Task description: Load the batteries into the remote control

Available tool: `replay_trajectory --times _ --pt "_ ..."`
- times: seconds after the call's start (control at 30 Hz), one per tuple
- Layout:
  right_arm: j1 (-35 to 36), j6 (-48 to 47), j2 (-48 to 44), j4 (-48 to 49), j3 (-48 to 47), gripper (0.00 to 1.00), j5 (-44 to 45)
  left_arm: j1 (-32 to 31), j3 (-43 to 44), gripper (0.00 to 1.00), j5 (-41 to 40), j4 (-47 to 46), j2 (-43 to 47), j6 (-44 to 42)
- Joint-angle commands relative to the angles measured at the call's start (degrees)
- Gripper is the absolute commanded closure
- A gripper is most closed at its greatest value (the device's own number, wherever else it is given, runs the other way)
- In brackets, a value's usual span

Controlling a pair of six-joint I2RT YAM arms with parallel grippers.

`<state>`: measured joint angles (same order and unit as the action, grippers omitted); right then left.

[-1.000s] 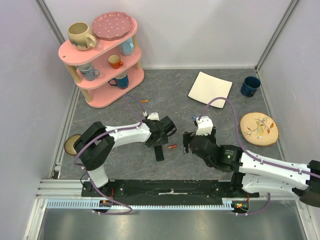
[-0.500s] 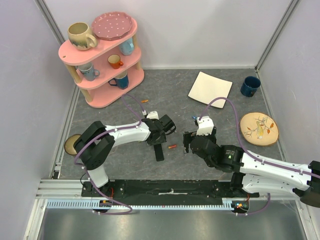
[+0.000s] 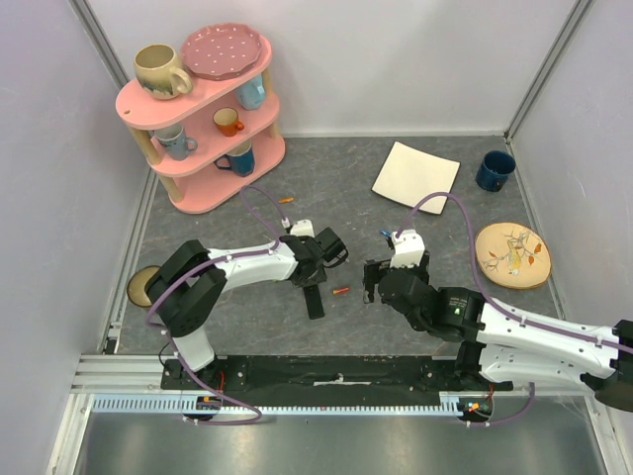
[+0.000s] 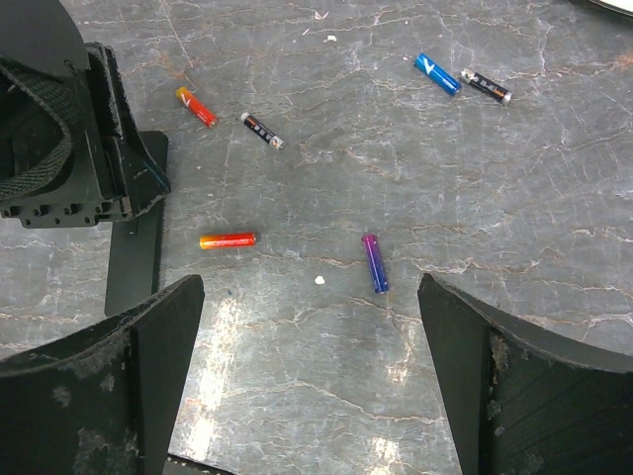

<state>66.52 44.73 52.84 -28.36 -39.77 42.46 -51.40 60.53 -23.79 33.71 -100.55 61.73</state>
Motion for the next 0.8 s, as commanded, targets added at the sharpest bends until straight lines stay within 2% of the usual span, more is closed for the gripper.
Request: replay_trajectory --times 0.0,0.03,0.17,0.27,0.3,0.37,0.4,0.43,0.47,0.53,0.6,0.63,0.7,0.73,0.77 --pt "-0.1 -0.1 -1.2 -0.5 -1.5 0.02 1.6 0.2 -1.9 0.91 -0.9 -1.7 3.4 -1.2" --pt "-0.2 -0.3 -1.2 -0.6 -2.1 0.02 1.4 0.2 -1.9 0.98 -0.6 -2.2 4.7 -2.3" --pt "-0.3 -1.9 -0.9 -1.5 -5.3 0.02 2.4 0.2 -3.0 0.98 0.3 -6.1 17.4 -6.6" --pt "-0.3 -1.5 -0.5 -3.9 -8.5 0.03 6.7 1.3 -6.6 0.98 3.9 -14.1 25.6 -12.7" --pt "-0.4 -1.5 -0.3 -4.2 -8.8 0.03 7.4 3.2 -10.7 0.98 5.9 -20.6 32.1 -14.0" --pt "-0.8 -2.0 -0.5 -3.3 -9.0 0.03 7.6 6.3 -16.6 0.98 13.6 -29.4 39.3 -15.2" --pt "-1.4 -3.4 -0.6 -2.4 -9.1 0.03 5.3 10.3 -23.0 0.98 17.0 -33.5 45.4 -15.4" --pt "-2.0 -4.2 -1.1 -1.4 -9.1 0.03 3.3 12.4 -25.7 0.98 23.3 -42.2 48.2 -15.3" --pt "-2.8 -4.6 -1.5 0.7 -9.1 0.02 0.9 14.0 -28.3 0.98 25.8 -46.0 50.3 -15.2" --pt "-5.6 -6.5 -3.3 4.3 -8.7 0.02 -9.5 18.2 -33.3 0.98 31.8 -51.5 54.9 -14.6" --pt "-8.8 -6.9 -4.4 10.4 -7.1 0.02 -18.0 22.5 -35.5 0.98 36.3 -54.0 56.5 -13.8" --pt "-9.8 -6.2 -5.5 12.5 -6.4 0.02 -25.2 23.8 -36.4 0.98 42.7 -55.8 57.4 -12.1" --pt "-12.5 -5.2 -6.5 20.0 -3.6 0.02 -32.2 26.9 -40.6 0.98 48.2 -67.2 57.8 -8.9" --pt "-13.3 -4.6 -6.9 22.5 -2.7 0.02 -39.4 27.7 -42.0 0.98 52.1 -72.1 57.8 -5.0" --pt "-14.1 -3.1 -6.8 27.3 -1.1 0.02 -42.2 28.3 -43.2 0.98 53.8 -80.6 56.7 -3.0"
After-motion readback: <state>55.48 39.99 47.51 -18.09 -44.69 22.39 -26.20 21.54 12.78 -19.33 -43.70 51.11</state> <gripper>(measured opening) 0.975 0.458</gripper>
